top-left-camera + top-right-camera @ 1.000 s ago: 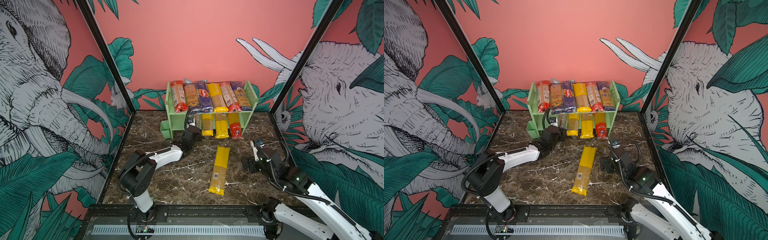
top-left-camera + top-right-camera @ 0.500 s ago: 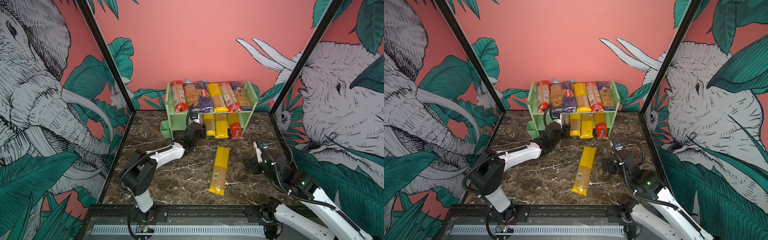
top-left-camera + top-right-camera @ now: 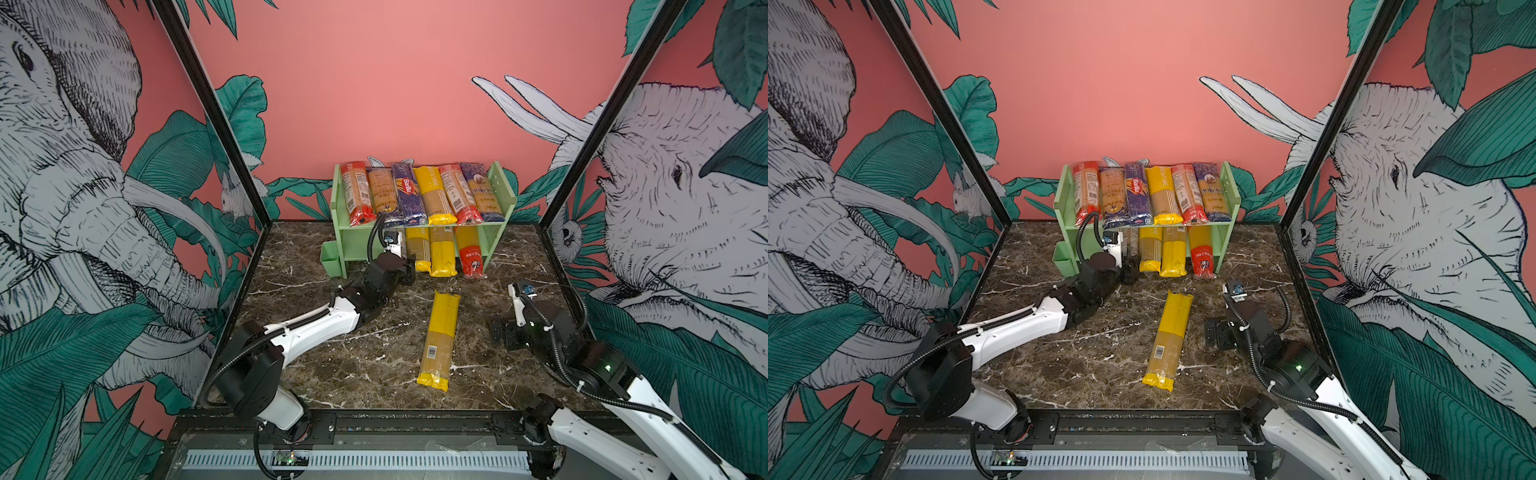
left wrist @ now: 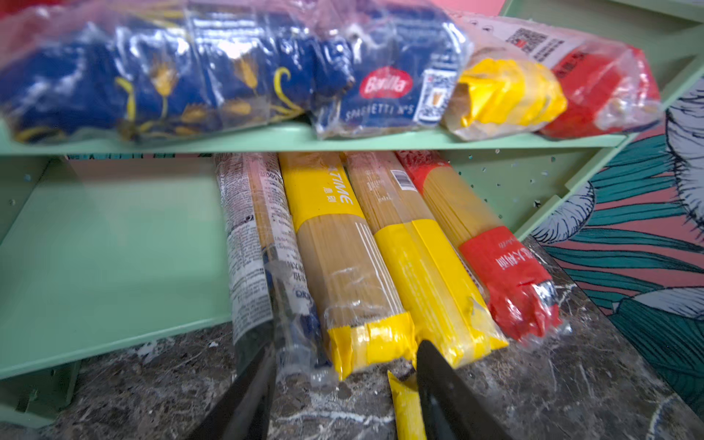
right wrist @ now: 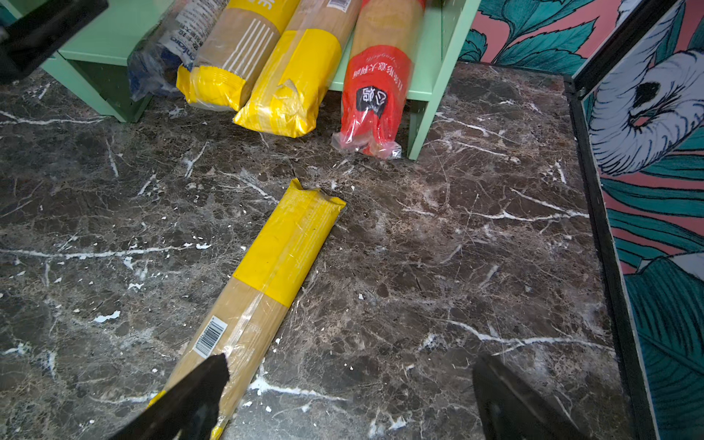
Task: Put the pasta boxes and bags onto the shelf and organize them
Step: 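Set the white-blue pack upright beside the Pastatime pack and open the left gripper, then withdraw the left gripper and lower it onto the last yellow-brown pack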
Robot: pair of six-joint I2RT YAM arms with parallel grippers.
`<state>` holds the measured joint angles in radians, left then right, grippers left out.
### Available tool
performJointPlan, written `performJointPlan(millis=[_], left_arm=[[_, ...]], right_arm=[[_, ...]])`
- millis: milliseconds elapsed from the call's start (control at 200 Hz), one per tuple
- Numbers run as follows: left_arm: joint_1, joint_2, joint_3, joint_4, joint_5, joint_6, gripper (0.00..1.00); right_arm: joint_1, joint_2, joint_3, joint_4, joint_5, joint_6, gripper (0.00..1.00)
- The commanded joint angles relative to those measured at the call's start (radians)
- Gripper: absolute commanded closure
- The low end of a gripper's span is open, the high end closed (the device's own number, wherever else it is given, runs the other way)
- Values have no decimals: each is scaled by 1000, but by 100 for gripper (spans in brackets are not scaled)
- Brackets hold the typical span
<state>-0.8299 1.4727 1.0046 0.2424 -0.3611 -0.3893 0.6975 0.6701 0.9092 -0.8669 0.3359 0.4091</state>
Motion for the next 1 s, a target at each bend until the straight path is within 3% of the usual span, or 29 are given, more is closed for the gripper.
performJointPlan(millis=[0,160,300,325,370,520,600,825,995], left_arm=[[-44,-88,-72,-58,-71,-16,40],[-151,-192,-190,-94,-134,-55,39],[-310,-251,-280,-147,-237,-118,37],[-346,-256,-295,-151,-257,-127,22],[-406,-259,-317,-158,-298,-147,13],[-560,-252,-386,-135,-399,-213,8],[-621,-244,-404,-138,-434,-257,1],[-767,-97,-386,-155,-490,-380,1],[-807,65,-378,11,-472,-435,1]], right_arm=[[-3,-28,15,-33,25,40,0],[-3,-33,24,-59,-1,64,1],[-3,-55,19,-62,-31,84,1],[-3,-58,17,-61,-34,89,1],[-3,-63,15,-63,-38,94,1],[-1,-68,5,-66,-53,108,1],[-1,-75,2,-65,-67,112,1],[-2,-121,9,-105,-71,119,1],[-1,-147,25,-142,-57,122,1]])
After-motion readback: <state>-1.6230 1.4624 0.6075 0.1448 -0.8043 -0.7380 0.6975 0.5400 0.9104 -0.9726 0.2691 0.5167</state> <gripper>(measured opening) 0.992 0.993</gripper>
